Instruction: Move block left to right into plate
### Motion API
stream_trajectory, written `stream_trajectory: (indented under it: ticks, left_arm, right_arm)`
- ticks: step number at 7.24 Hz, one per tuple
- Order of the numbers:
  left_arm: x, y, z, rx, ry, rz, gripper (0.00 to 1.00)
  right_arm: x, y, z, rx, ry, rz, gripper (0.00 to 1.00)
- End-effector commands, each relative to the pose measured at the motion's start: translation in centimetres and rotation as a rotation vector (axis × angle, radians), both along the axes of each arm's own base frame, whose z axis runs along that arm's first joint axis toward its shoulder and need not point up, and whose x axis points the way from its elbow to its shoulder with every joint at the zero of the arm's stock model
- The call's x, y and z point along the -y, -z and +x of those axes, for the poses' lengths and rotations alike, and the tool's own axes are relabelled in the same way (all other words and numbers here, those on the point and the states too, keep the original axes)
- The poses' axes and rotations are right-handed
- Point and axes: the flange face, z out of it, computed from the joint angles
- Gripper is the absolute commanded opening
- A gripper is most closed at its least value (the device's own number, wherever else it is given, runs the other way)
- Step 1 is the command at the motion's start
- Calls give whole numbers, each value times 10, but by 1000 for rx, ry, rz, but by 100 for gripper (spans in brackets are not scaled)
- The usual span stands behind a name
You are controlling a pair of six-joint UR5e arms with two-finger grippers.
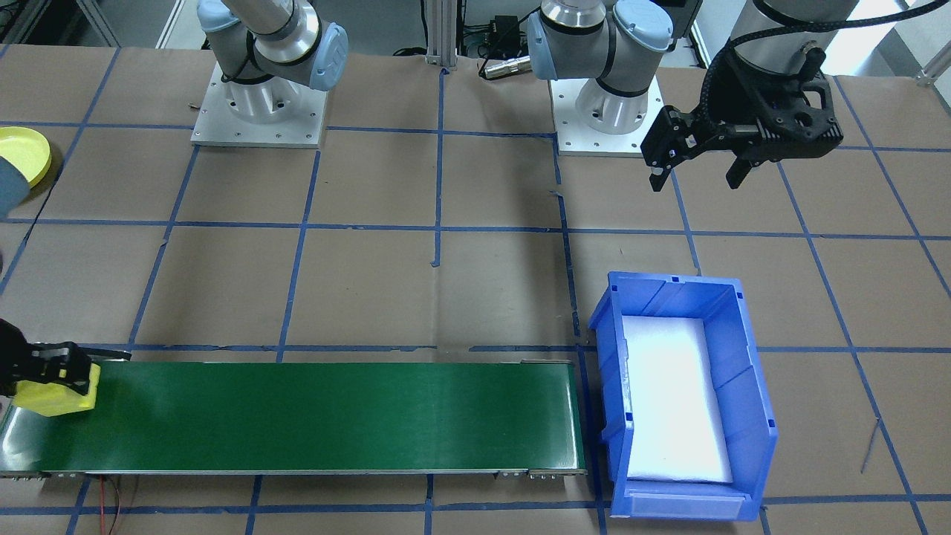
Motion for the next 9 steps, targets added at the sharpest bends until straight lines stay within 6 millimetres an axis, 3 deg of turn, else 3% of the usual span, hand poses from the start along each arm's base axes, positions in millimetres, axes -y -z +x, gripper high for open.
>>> stream_trajectory:
  ticks: [1, 2, 3, 5, 6, 7, 9]
  left_arm:
    - [0, 0, 0, 0, 1, 0, 100]
    - [0, 0, 0, 0, 1, 0, 100]
    - [0, 0, 0, 0, 1, 0, 100]
    - [0, 0, 0, 0, 0, 0, 100]
    - [0, 0, 0, 0, 0, 0, 100]
    - [0, 0, 0, 0, 0, 0, 100]
    - [0, 0, 1, 0, -2, 0, 100]
  right_arm:
    - [-93, 32, -147, -52, -66, 171, 42]
    - [-157, 43, -196, -37, -38, 222, 42]
    - [-206, 45, -232, -39, 19, 249, 42]
    - [-279, 44, -294, -30, 27, 251, 43]
    - [-294, 35, -307, -41, -3, 235, 43]
    - [-302, 41, -309, -19, -18, 248, 43]
    - [-342, 61, -317, 31, 45, 258, 42]
